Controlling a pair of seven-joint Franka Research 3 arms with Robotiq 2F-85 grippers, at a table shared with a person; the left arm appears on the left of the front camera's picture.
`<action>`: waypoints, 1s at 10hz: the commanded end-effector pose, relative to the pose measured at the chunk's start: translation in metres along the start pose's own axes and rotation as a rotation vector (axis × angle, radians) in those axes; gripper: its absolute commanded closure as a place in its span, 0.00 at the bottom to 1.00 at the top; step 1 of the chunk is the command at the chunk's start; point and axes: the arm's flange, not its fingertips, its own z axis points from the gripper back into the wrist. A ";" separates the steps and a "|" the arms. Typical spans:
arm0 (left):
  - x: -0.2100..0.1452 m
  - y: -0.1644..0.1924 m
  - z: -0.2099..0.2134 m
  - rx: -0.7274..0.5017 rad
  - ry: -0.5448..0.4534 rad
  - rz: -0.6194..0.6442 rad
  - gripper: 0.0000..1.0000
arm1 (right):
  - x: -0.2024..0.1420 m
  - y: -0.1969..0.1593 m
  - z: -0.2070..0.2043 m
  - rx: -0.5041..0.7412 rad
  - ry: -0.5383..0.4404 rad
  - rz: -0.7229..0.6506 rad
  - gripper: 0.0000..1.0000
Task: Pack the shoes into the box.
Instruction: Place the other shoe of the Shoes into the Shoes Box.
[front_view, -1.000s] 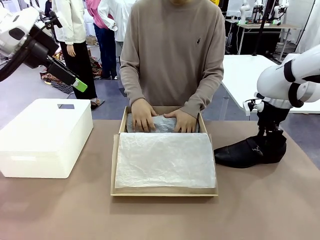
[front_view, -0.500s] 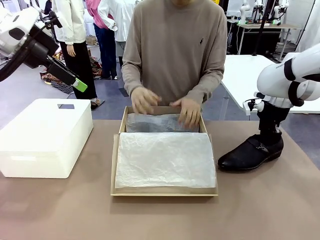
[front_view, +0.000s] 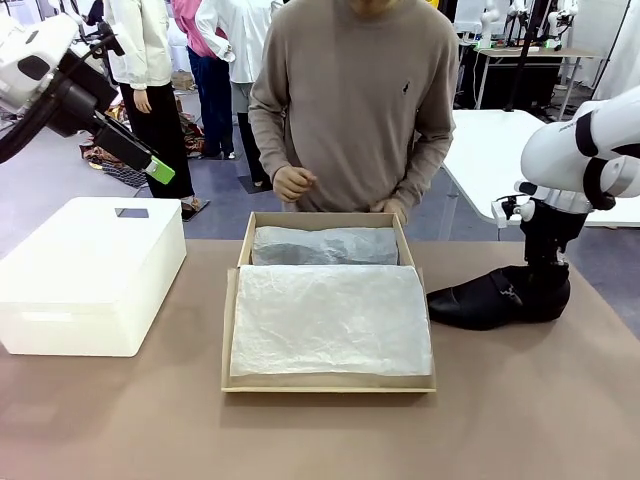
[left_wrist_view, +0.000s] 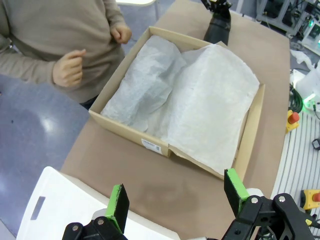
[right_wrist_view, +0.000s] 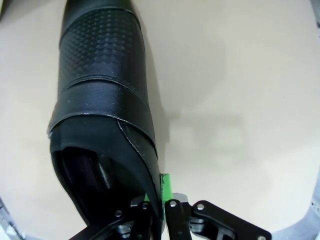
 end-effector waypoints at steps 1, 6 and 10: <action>0.000 -0.001 -0.001 -0.002 -0.023 0.010 0.00 | -0.006 -0.002 0.021 -0.032 -0.034 -0.027 1.00; 0.000 -0.001 -0.001 -0.002 -0.023 0.010 0.00 | -0.011 0.001 0.076 -0.012 -0.093 -0.214 1.00; 0.000 -0.001 -0.001 -0.002 -0.023 0.010 0.00 | -0.013 0.021 0.122 0.054 -0.166 -0.419 1.00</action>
